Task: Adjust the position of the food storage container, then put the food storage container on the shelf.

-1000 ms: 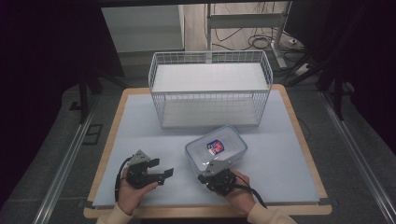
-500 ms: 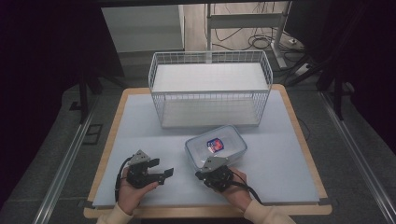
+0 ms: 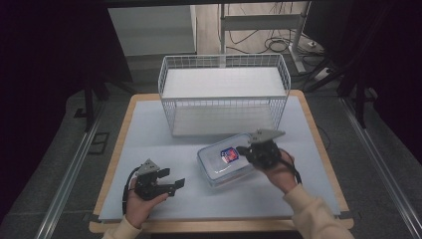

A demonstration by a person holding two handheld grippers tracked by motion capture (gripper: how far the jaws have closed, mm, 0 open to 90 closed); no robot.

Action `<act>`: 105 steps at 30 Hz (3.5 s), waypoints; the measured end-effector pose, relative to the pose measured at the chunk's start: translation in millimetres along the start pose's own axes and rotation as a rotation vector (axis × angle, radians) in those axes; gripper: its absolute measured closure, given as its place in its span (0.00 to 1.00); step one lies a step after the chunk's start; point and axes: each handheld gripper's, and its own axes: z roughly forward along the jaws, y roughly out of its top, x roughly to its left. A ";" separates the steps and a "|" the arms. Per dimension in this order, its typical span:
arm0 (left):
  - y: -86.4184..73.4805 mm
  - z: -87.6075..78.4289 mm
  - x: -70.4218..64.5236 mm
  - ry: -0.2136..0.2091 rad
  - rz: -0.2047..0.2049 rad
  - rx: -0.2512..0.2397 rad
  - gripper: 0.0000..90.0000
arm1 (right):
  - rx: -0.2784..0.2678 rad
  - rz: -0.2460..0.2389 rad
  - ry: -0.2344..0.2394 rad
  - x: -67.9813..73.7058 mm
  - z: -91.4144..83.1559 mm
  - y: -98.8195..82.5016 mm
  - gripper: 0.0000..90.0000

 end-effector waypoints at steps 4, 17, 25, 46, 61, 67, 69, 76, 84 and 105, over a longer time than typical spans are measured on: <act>0.0 -0.4 0.1 -0.002 0.000 -0.002 0.25 | 0.045 0.019 -0.048 -28.2 18.1 11.2 1.00; -0.7 -1.3 0.4 -0.001 0.004 -0.003 0.26 | 0.146 0.001 -0.114 -71.4 76.3 14.7 1.00; -0.9 0.1 1.0 0.000 0.004 0.002 0.26 | 0.157 -0.030 -0.090 -72.0 76.1 12.9 1.00; 0.1 5.5 -1.7 -0.001 0.011 0.018 0.26 | 0.213 -0.063 -0.047 -59.3 38.7 -7.9 1.00; 3.1 1.5 3.2 -0.032 -0.028 0.007 0.27 | 0.006 0.066 -0.056 -55.0 -7.1 -27.1 1.00; 8.4 2.4 1.8 -0.044 -0.039 0.009 0.27 | -0.075 0.130 0.013 -41.4 -33.3 -54.9 0.87; 9.2 2.4 1.3 -0.047 -0.045 0.012 0.27 | -0.108 0.172 0.021 -38.2 -41.5 -69.7 0.63; 15.7 0.2 0.1 -0.076 -0.090 0.009 0.27 | -0.148 0.261 0.055 -39.0 -55.0 -88.0 0.41; 20.0 2.1 -5.5 -0.127 -0.121 0.023 0.27 | -0.148 0.315 0.120 -32.5 -62.4 -103.1 0.32; 31.2 29.1 1.7 -0.301 -0.332 0.039 0.28 | -0.061 0.548 0.249 -40.4 -36.0 -113.8 0.34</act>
